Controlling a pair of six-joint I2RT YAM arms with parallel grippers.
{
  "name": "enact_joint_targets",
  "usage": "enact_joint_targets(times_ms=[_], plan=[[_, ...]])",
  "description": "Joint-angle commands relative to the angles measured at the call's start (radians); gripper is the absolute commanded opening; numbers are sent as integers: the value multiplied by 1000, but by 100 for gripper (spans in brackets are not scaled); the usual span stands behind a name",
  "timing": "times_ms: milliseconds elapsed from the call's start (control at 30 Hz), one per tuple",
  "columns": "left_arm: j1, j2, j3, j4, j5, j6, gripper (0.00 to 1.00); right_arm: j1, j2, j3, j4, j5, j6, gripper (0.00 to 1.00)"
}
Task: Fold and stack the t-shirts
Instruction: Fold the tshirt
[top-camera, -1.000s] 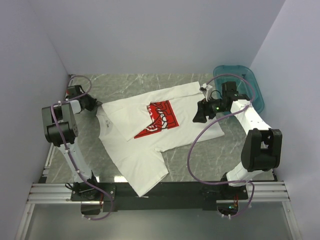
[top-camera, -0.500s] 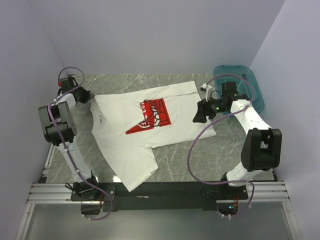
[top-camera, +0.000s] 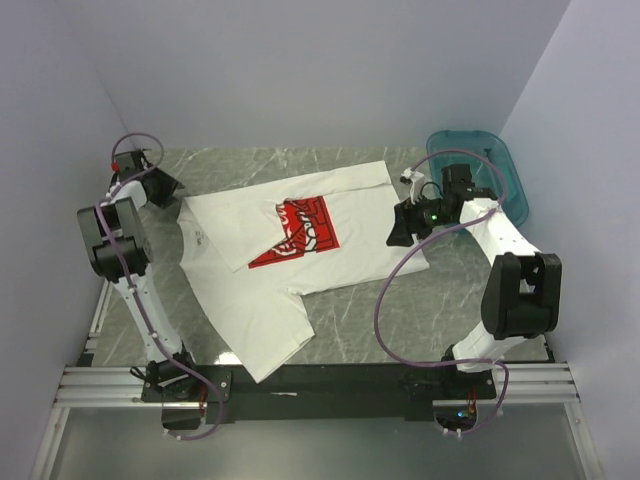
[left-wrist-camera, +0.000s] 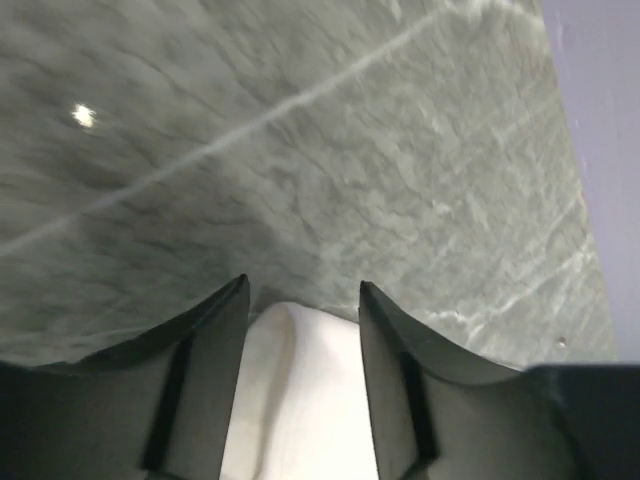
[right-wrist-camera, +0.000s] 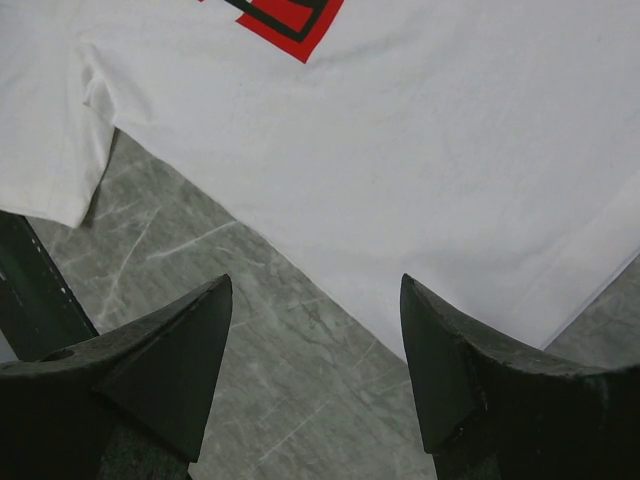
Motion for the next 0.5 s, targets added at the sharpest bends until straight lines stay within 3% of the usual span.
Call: enact_joint_targets(times_ms=[0,233,367,467], plan=[[19,-90,34,-14,-93,52,55,-7,-19,-10,26,9,1,75],[25,-340,-141,106,-129,66,69,-6,-72,-2,10,-20,-42,75],[25,-534,-340,235,-43,61,78,20,-129,41,-120,-106,-176,75],[22,-640,-426,301,78,66,85,94,-199,36,-225,-153,-409,75]])
